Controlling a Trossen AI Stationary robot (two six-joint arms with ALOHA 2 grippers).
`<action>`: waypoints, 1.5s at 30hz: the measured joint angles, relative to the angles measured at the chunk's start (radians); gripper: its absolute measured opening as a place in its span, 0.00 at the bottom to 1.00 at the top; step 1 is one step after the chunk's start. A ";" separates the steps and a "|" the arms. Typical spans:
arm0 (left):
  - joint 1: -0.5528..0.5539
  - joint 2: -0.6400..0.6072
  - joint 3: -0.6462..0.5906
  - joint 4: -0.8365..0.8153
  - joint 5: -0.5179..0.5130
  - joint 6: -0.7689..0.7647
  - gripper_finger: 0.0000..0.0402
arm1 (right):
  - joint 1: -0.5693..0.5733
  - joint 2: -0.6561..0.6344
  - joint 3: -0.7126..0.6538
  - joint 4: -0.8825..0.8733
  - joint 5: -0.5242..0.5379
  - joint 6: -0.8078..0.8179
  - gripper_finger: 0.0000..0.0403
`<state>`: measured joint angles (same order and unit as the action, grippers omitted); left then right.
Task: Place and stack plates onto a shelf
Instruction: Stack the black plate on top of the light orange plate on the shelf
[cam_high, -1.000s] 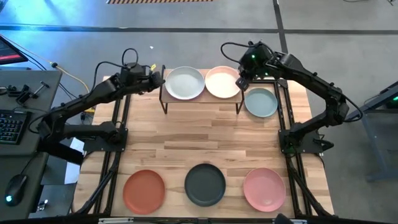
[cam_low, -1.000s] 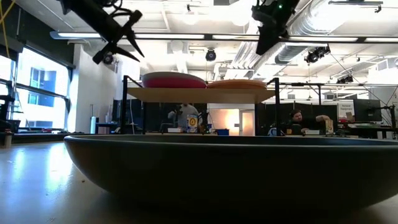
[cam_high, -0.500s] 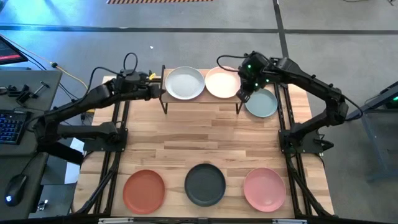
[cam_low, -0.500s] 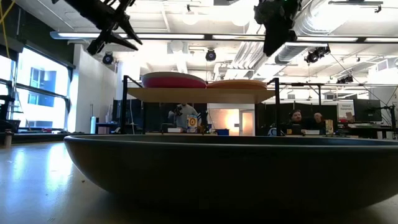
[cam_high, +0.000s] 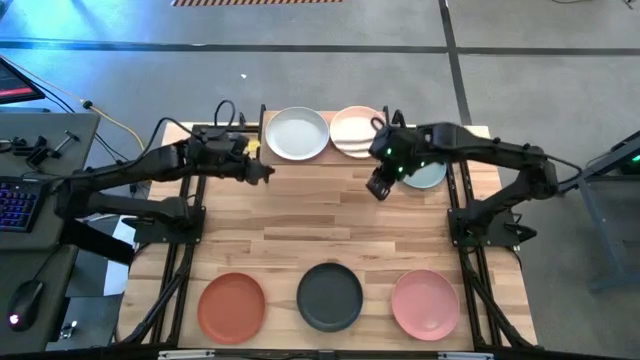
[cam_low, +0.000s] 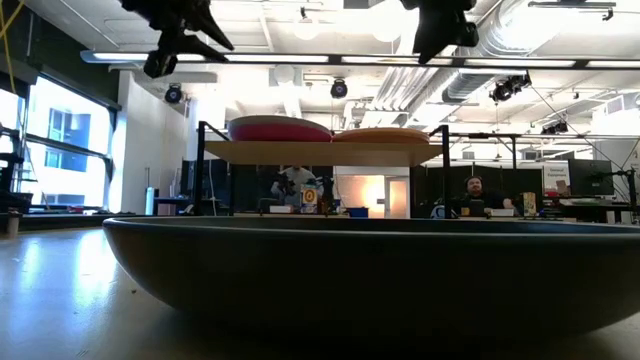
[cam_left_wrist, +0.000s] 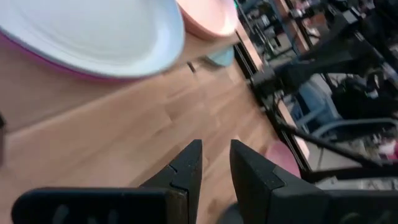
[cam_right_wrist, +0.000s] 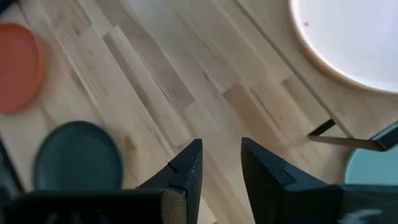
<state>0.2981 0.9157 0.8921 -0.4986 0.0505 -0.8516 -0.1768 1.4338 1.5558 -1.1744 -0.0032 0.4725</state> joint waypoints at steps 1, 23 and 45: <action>-0.015 0.000 0.000 0.000 0.000 0.000 0.18 | 0.027 0.005 0.000 0.002 0.027 0.000 0.22; -0.300 0.004 0.000 -0.028 -0.026 0.026 0.18 | 0.378 0.286 0.000 0.252 0.033 0.160 0.44; -0.418 0.004 0.000 -0.226 -0.108 0.008 0.18 | 0.478 0.550 0.000 0.299 0.057 0.096 0.44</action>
<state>-0.1201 0.9197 0.8921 -0.7243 -0.0578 -0.8440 0.3013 1.9839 1.5558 -0.8755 0.0538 0.5680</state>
